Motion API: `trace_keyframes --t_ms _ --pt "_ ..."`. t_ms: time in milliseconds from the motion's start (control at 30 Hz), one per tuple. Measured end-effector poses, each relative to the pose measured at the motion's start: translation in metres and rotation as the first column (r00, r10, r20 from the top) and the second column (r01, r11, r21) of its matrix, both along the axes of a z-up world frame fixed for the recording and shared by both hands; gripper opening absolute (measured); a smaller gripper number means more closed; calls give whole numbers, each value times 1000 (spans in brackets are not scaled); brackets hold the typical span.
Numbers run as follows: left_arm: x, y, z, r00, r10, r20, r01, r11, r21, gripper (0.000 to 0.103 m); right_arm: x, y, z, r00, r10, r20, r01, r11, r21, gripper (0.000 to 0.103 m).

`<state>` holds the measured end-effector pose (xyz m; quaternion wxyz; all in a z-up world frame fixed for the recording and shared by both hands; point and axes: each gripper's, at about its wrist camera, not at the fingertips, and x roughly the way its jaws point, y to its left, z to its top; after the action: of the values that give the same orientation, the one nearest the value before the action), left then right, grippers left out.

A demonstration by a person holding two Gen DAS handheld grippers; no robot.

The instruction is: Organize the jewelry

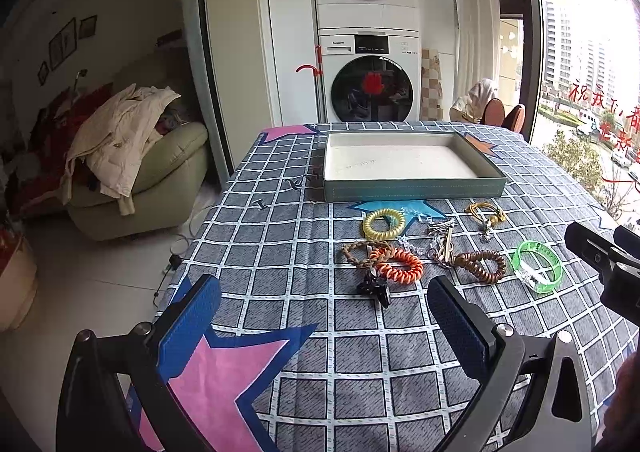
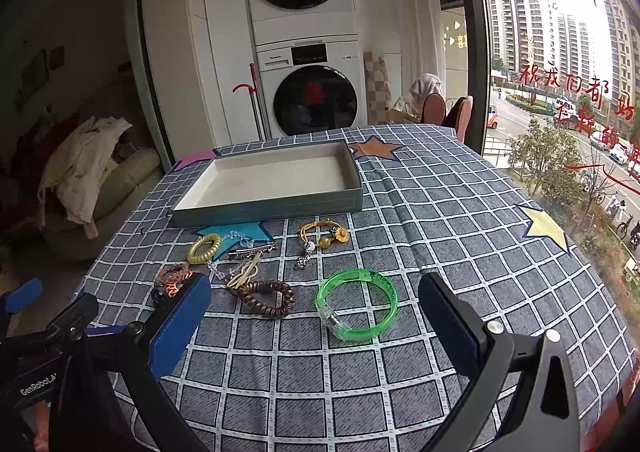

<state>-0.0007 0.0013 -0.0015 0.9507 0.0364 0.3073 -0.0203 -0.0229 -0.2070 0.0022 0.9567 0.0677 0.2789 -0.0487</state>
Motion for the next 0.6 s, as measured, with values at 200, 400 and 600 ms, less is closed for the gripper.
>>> trace_keyframes --t_ms 200,400,600 --pt "0 0 -1 1000 -2 -6 2 1000 -3 103 -1 4 0 1000 8 7 -8 1000 -9 103" --pt "-1 -3 1 1000 -12 0 12 1000 5 103 0 3 0 1000 11 7 -11 1000 -8 103" --pt "-1 -3 2 1000 -14 0 14 1000 5 103 0 -2 1 1000 0 14 0 1000 4 103"
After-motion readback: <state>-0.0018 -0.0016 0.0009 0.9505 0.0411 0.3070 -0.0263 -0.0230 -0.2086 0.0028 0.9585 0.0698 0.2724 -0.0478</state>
